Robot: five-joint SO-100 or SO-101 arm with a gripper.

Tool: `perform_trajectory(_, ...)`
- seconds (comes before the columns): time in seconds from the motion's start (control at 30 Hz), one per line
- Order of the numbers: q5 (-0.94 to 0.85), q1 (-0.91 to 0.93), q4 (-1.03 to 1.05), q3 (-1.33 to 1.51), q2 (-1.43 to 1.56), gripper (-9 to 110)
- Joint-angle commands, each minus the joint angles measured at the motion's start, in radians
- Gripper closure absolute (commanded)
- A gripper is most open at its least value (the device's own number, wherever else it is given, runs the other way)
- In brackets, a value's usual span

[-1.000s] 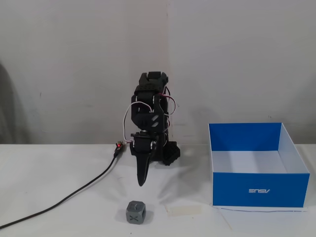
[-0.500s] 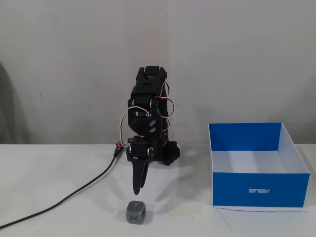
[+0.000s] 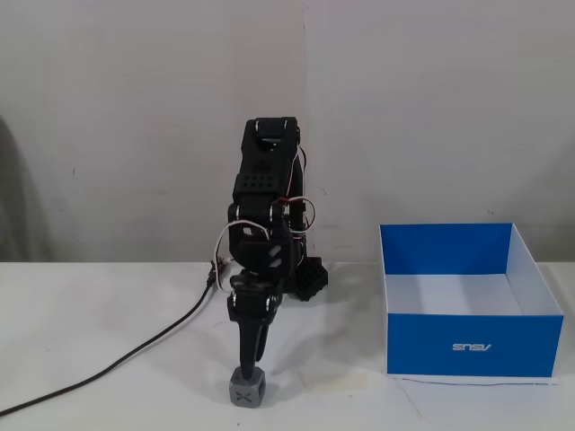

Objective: Pick the gray block and keep it in the box.

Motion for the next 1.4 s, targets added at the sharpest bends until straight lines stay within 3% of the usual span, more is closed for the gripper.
perform_trajectory(0.0,0.005,0.008,-0.021,-0.081,-0.009,82)
perform_trajectory(0.67,0.021,0.025,-0.063,-0.107,-0.089,76)
perform_trajectory(1.37,0.021,0.014,-0.087,-0.152,-0.218,82)
